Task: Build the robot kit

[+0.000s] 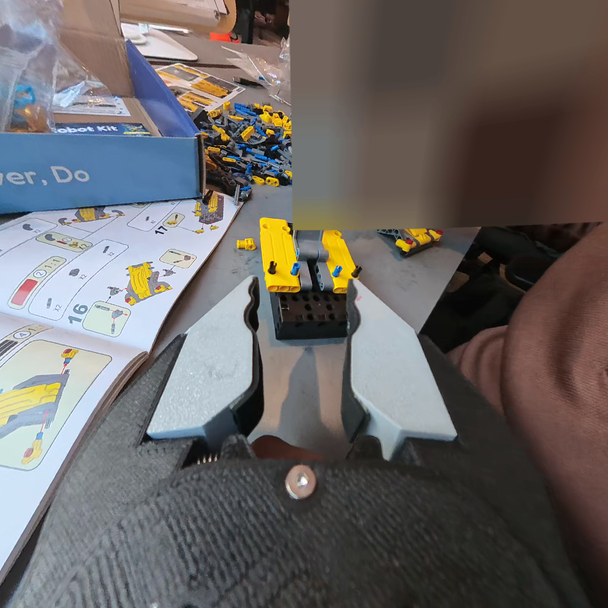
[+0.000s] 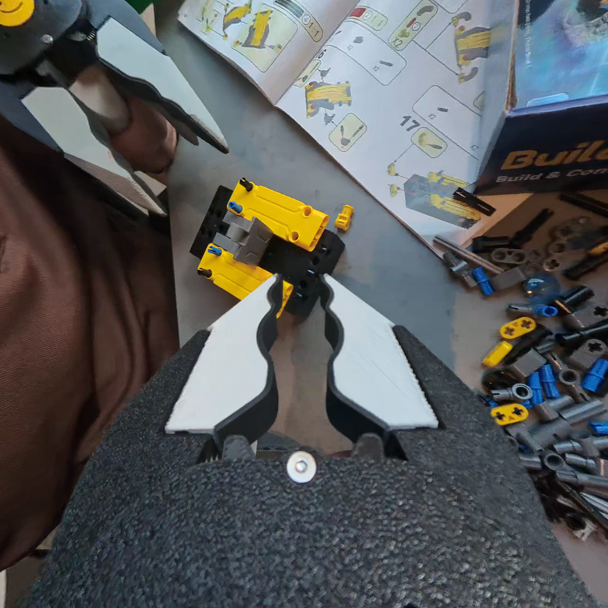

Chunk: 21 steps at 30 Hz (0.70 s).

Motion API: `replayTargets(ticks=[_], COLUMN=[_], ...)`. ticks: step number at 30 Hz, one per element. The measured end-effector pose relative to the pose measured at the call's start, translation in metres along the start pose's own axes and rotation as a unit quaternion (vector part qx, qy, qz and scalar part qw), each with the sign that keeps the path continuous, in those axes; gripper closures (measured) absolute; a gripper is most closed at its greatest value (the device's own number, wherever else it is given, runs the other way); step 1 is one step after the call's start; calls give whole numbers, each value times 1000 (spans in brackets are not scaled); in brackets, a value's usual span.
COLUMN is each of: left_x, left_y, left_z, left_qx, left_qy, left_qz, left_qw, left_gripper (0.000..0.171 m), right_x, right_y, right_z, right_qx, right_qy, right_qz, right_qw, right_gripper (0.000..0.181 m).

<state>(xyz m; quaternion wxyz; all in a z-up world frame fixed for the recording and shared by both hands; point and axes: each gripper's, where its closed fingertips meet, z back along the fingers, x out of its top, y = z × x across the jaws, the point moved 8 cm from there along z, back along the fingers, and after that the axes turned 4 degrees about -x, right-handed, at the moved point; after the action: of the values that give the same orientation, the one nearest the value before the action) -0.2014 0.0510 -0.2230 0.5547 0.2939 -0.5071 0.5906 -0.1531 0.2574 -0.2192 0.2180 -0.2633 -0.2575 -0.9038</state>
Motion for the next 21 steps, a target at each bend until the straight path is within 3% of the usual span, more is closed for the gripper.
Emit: replayTargets(ticks=[6, 14, 20, 21], left_x=[-4, -7, -9, -9], left_y=[-10, -13, -15, -15], left_z=[-2, 2, 7, 7], left_qx=[17, 21, 27, 29], left_qy=[14, 9, 1, 0], left_qz=[-59, -63, -73, -72], left_qw=[998, 998, 997, 997], left_gripper=[119, 120, 124, 125], right_x=[43, 68, 65, 65], right_y=[-17, -18, -20, -21], right_z=[2, -40, -54, -54], right_qx=[-68, -80, -82, -87], right_qy=[-11, 157, 231, 237], right_qz=[-12, 33, 42, 44], right_qw=[998, 984, 969, 967], right_gripper=[162, 162, 165, 172])
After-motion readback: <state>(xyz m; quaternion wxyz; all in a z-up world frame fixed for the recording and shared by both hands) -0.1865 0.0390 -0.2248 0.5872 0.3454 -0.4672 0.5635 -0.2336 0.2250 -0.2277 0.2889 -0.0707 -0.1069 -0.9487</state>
